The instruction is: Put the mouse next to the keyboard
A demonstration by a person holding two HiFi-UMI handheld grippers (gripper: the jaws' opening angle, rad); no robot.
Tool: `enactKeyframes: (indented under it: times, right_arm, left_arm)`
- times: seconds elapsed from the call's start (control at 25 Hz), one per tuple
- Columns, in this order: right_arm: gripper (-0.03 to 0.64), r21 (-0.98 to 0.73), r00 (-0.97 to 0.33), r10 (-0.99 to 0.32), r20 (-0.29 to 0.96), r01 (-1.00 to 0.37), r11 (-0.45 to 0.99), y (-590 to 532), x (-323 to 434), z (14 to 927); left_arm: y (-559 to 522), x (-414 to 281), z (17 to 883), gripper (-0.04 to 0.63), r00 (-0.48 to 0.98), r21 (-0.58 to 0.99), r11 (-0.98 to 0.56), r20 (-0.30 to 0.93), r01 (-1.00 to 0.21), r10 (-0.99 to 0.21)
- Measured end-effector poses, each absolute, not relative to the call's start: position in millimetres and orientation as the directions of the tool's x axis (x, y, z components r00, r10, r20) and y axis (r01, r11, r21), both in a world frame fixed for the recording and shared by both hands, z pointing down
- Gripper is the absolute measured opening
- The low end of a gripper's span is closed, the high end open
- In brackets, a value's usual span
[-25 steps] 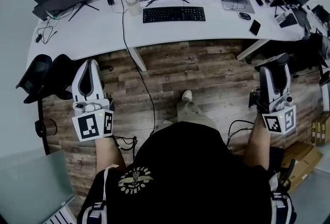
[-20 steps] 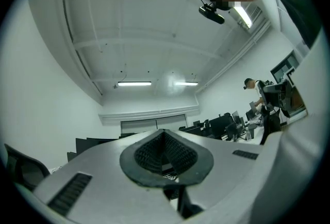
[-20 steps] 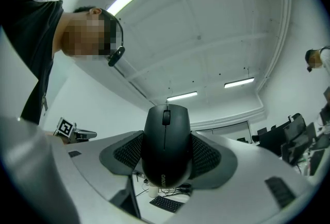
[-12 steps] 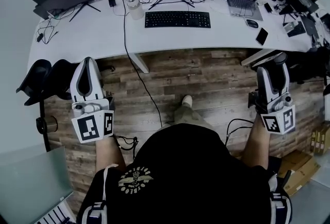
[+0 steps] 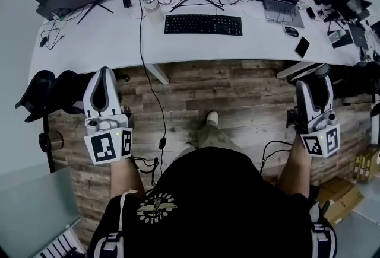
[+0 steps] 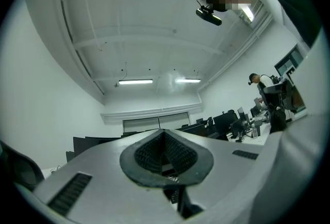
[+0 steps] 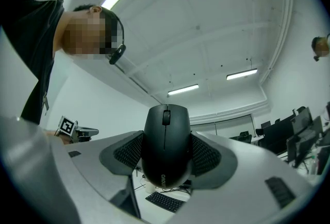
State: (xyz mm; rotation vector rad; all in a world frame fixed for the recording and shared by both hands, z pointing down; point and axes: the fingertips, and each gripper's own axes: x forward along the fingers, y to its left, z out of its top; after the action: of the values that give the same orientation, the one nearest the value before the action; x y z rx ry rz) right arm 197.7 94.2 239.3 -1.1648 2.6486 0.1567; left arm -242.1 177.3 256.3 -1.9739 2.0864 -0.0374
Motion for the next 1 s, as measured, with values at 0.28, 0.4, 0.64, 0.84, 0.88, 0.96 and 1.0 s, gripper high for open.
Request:
enactKeyframes:
  times: [0.28, 0.4, 0.64, 0.84, 0.88, 0.96, 1.0]
  right_arm:
    - [0.285, -0.012, -0.661, -0.709, -0.245, -0.729, 0.684, 75, 194, 249]
    - [0.285, -0.013, -0.660, -0.711, -0.242, -0.731, 0.682, 67, 195, 252]
    - [0.285, -0.020, -0.647, -0.722, -0.246, -0.741, 0.671, 44, 194, 255]
    - [0.285, 0.033, -0.659, -0.718, -0.224, -0.742, 0.670, 19, 174, 256]
    - [0.285, 0.042, -0.664, -0.714, -0.219, -0.738, 0.674, 15, 169, 256]
    - [0.285, 0.046, -0.673, -0.708, -0.215, -0.731, 0.681, 5, 164, 255]
    - [0.285, 0.046, -0.676, -0.706, -0.214, -0.729, 0.684, 0, 162, 254]
  left_arm:
    - [160, -237, 266, 0.002, -0.021, -0.221, 0.052, -0.144, -0.974, -0.989]
    - [152, -232, 270, 0.002, -0.008, -0.231, 0.040, -0.135, -0.972, -0.991]
    - [121, -225, 275, 0.002, 0.011, -0.249, 0.017, -0.110, -0.968, -0.994]
    - [89, -204, 267, 0.002, 0.042, -0.288, -0.009, -0.107, -0.958, -0.993]
    - [83, -200, 266, 0.002, 0.047, -0.300, -0.012, -0.108, -0.954, -0.993]
    - [73, -195, 262, 0.002, 0.052, -0.314, -0.015, -0.110, -0.949, -0.993]
    - [68, -193, 260, 0.002, 0.052, -0.317, -0.015, -0.110, -0.948, -0.993]
